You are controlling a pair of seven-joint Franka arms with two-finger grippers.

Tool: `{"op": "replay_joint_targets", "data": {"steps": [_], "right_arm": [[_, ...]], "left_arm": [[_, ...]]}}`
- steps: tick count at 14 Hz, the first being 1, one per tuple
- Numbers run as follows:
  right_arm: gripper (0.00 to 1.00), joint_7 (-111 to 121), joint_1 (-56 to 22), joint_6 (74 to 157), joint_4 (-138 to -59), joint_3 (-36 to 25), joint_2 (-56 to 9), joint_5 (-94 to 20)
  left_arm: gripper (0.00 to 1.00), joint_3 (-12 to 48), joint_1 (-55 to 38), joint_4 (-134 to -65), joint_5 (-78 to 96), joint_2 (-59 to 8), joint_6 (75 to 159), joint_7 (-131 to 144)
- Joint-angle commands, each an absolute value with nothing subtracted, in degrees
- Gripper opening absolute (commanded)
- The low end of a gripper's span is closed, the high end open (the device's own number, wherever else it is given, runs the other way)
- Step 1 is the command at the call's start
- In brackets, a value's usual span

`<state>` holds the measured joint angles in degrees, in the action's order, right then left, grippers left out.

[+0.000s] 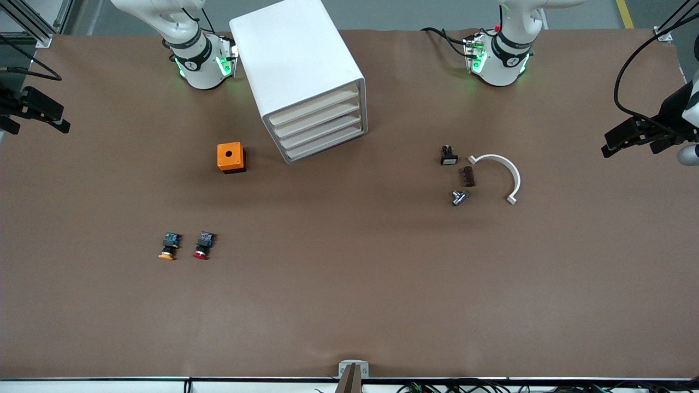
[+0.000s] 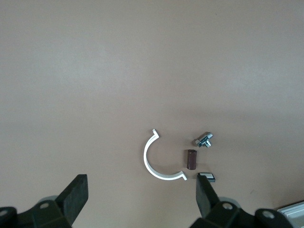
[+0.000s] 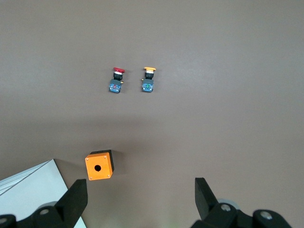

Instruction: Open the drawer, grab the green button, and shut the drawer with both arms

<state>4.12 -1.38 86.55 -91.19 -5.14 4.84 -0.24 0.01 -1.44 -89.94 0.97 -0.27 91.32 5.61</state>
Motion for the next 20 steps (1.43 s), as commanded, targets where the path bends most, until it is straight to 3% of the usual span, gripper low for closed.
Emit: {"op": "replay_joint_targets", "data": {"steps": [1, 11, 20], "right_arm": [[1.00, 4.39, -1.32, 86.13, -91.93, -5.10, 6.07, 0.61], [1.00, 4.22, -1.32, 86.04, -91.93, -5.10, 6.06, 0.53], [1.00, 4.13, -1.32, 85.61, -91.93, -5.10, 6.06, 0.53]], "left_arm": [[1.00, 0.26, -1.58, -89.30, -0.17, -0.35, 90.61, 4.92], [1.00, -0.17, -0.62, -89.12, 0.00, -2.54, 90.62, 5.18], [1.00, -0.35, -1.23, -86.49, 0.18, -20.11, 92.29, 8.42]]}}
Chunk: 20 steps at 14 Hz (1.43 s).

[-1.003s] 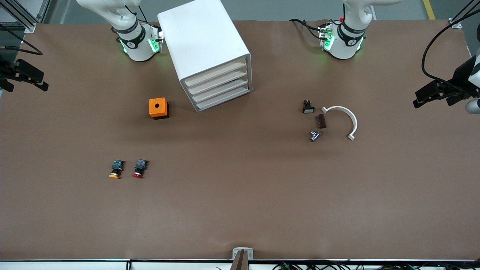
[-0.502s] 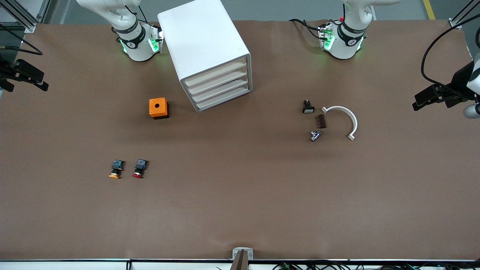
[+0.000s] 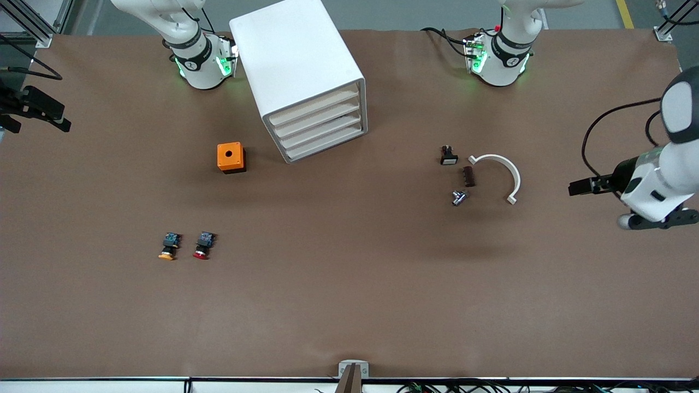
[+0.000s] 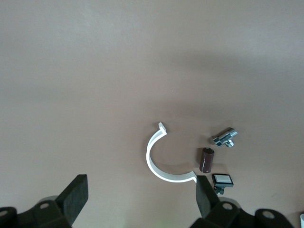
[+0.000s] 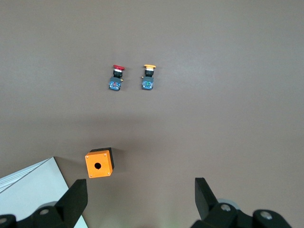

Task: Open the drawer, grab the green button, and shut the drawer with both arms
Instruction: 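Move the left gripper toward the white cabinet's drawer front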

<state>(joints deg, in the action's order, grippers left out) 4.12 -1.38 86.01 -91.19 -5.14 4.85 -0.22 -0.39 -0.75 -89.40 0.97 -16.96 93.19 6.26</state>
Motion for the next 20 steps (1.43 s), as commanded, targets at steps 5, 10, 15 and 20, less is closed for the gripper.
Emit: {"op": "replay_joint_targets", "data": {"steps": [5, 10, 15, 20], "right_arm": [[1.00, 4.22, -1.32, 85.34, -91.93, -5.10, 6.06, 0.53], [1.00, 4.22, -1.23, 85.34, -91.85, -5.10, 6.06, 0.53], [1.00, 4.39, -1.32, 85.34, -91.85, -5.10, 6.06, 0.53], [1.00, 4.40, -1.23, 85.34, -91.93, -5.19, 6.06, 0.53]], "left_arm": [[1.00, 0.79, -3.15, -85.61, 0.70, -28.03, 92.37, 23.71], [1.00, 0.70, -11.50, -82.01, 0.26, -36.02, 92.37, 45.40], [1.00, 1.58, -15.99, -77.45, 6.82, -41.12, 92.29, 58.16], [1.00, 1.14, -18.80, -76.73, 24.85, -43.24, 91.49, 72.72]]}}
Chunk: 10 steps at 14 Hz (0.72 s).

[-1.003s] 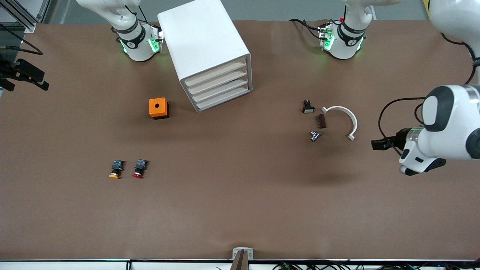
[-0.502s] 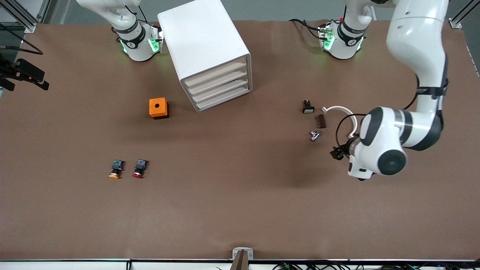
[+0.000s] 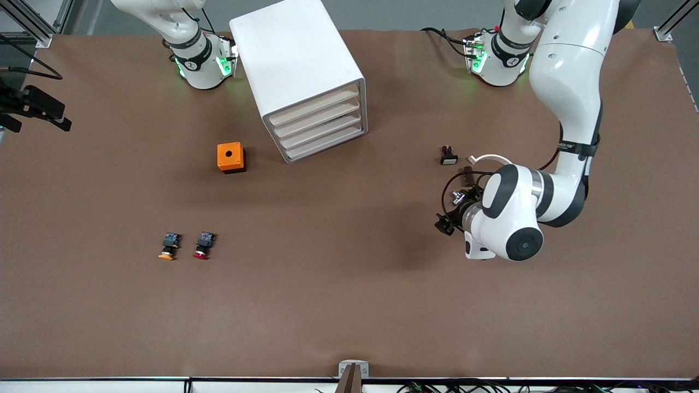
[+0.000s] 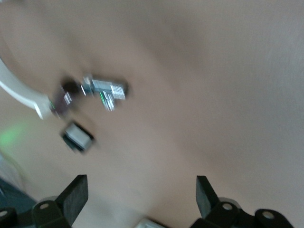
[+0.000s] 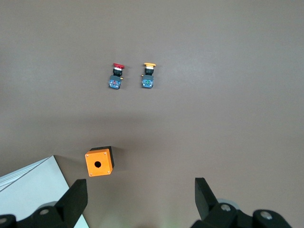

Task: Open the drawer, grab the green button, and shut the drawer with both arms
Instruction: 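Move the left gripper toward the white cabinet's drawer front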

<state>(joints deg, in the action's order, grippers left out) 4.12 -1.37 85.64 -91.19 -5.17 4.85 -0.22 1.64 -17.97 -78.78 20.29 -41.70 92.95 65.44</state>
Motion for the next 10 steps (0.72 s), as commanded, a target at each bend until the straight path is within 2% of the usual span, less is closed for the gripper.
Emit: {"op": "replay_joint_targets", "data": {"steps": [1, 10], "right_arm": [[1.00, 4.31, -1.32, 85.25, -91.93, -5.19, 6.06, 0.53], [1.00, 4.31, -1.06, 84.82, -91.93, -5.19, 6.06, 0.53]], "left_arm": [[1.00, 1.40, -18.98, -76.73, 27.31, -43.50, 91.49, 77.30], [1.00, 2.89, -22.68, -76.73, 47.10, -48.33, 86.13, 107.99]]}}
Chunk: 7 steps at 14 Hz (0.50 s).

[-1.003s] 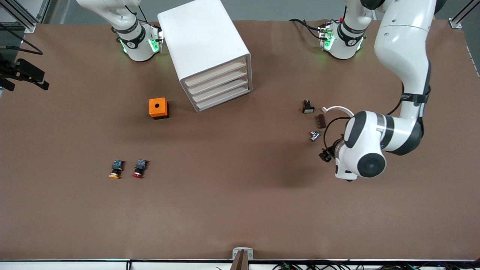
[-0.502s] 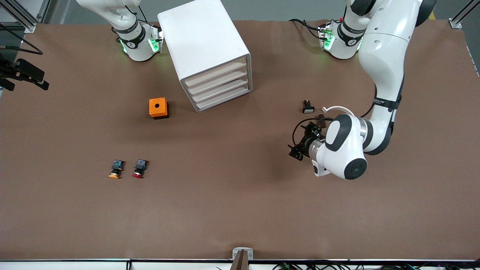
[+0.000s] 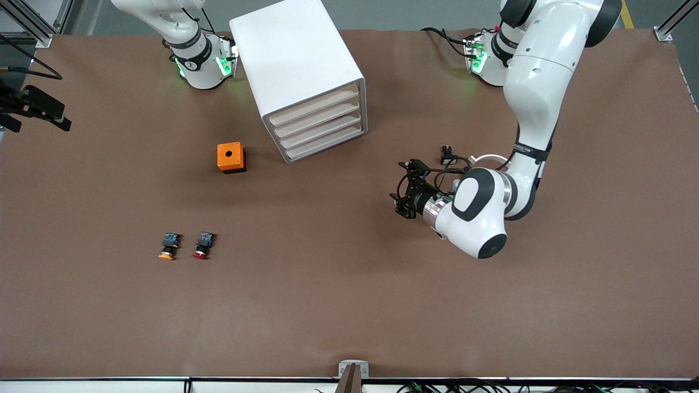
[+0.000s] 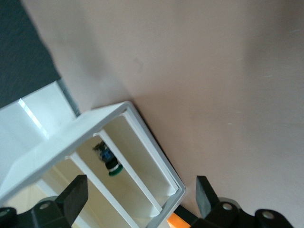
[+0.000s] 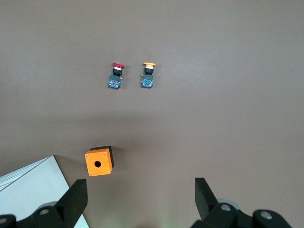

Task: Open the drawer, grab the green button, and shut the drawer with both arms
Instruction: 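Move the left gripper toward the white cabinet's drawer front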

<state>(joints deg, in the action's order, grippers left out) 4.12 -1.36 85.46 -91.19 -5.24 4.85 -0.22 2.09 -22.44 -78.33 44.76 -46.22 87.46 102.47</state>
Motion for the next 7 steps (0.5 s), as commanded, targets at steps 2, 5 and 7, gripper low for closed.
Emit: {"op": "replay_joint_targets", "data": {"steps": [2, 5, 7], "right_arm": [[1.00, 4.31, -0.97, 84.81, -91.93, -5.19, 6.06, 0.53], [1.00, 4.31, -1.05, 84.81, -91.93, -5.19, 6.06, 0.53], [1.00, 4.31, -0.97, 84.73, -91.93, -5.27, 6.06, 0.53]], "left_arm": [[0.99, 4.83, -22.59, -76.73, 48.94, -49.74, 85.87, 113.96], [0.95, 5.45, -22.67, -76.82, 54.83, -52.64, 84.90, 121.19], [0.91, 5.88, -22.68, -77.08, 56.68, -53.26, 84.82, 121.73]]}}
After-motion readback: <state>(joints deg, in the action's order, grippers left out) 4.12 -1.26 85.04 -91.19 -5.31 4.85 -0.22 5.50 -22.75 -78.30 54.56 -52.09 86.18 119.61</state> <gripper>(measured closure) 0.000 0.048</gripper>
